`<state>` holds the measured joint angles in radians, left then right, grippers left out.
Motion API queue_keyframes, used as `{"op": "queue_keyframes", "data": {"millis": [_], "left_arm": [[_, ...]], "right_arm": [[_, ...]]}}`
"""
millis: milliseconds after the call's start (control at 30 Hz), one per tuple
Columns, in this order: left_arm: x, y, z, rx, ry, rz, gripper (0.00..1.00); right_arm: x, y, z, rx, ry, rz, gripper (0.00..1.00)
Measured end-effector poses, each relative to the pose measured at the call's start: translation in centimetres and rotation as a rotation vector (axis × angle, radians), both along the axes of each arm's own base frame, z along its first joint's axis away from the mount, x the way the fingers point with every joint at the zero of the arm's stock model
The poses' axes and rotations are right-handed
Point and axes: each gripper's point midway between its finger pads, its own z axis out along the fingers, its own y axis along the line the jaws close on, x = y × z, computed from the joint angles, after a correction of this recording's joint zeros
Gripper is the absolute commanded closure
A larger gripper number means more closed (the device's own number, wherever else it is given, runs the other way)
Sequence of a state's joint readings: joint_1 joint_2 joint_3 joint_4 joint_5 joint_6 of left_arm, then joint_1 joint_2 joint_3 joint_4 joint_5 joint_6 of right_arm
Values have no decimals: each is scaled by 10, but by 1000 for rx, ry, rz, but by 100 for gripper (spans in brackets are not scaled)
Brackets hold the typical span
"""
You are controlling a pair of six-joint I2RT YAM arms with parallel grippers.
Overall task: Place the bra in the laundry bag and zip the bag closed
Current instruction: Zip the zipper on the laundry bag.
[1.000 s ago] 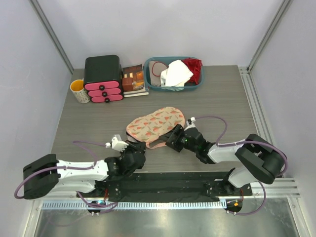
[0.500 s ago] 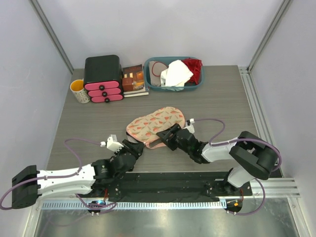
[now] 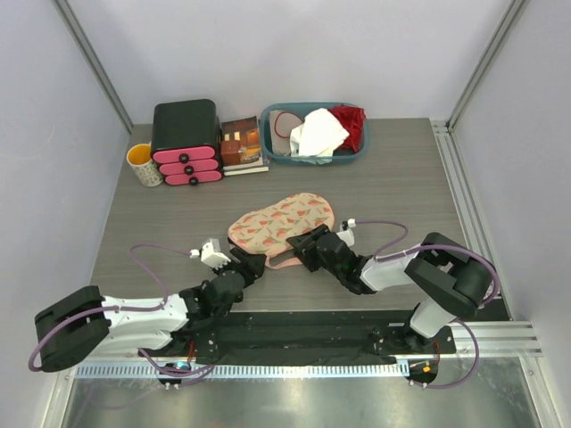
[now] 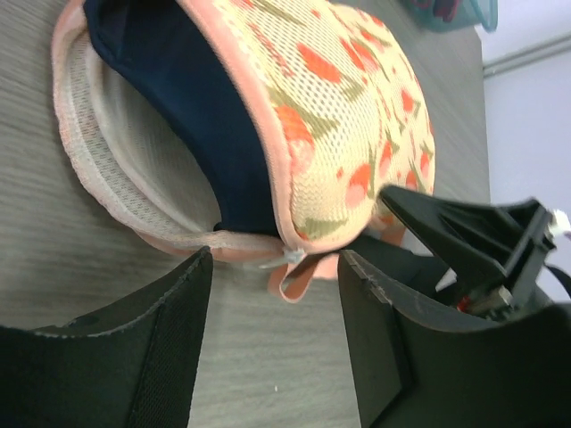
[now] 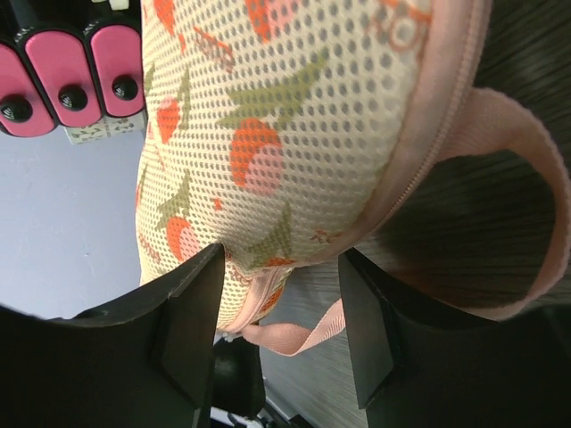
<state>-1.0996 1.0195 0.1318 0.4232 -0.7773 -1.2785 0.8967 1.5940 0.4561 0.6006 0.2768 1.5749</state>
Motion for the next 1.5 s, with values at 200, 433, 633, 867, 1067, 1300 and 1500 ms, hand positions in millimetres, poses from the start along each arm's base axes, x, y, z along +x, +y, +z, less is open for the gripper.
{"op": "queue_keyframes", "data": {"millis": [200,433,633,867,1067,1300,1500], "left_arm": [[10,3,-1,-36,-7,16,43],[8,-9,0,-97,9,-15,45],[9,-9,-7,-112,25,-1,49],[15,-9,-17,-136,36,45,53],[21,-4,-15,-158,9,74,55],[29,3,-7,-180,-17,105,63],[35,9,-6,-171,-25,121,77]], "right_arm": [[2,2,7,31,6,-13,42],[2,7,5,77,39,-24,43],[2,9,4,103,57,-32,44],[2,9,5,119,67,-41,44],[2,11,8,131,63,-35,45],[1,13,6,140,68,-27,48],[1,14,7,147,67,-24,48]]}}
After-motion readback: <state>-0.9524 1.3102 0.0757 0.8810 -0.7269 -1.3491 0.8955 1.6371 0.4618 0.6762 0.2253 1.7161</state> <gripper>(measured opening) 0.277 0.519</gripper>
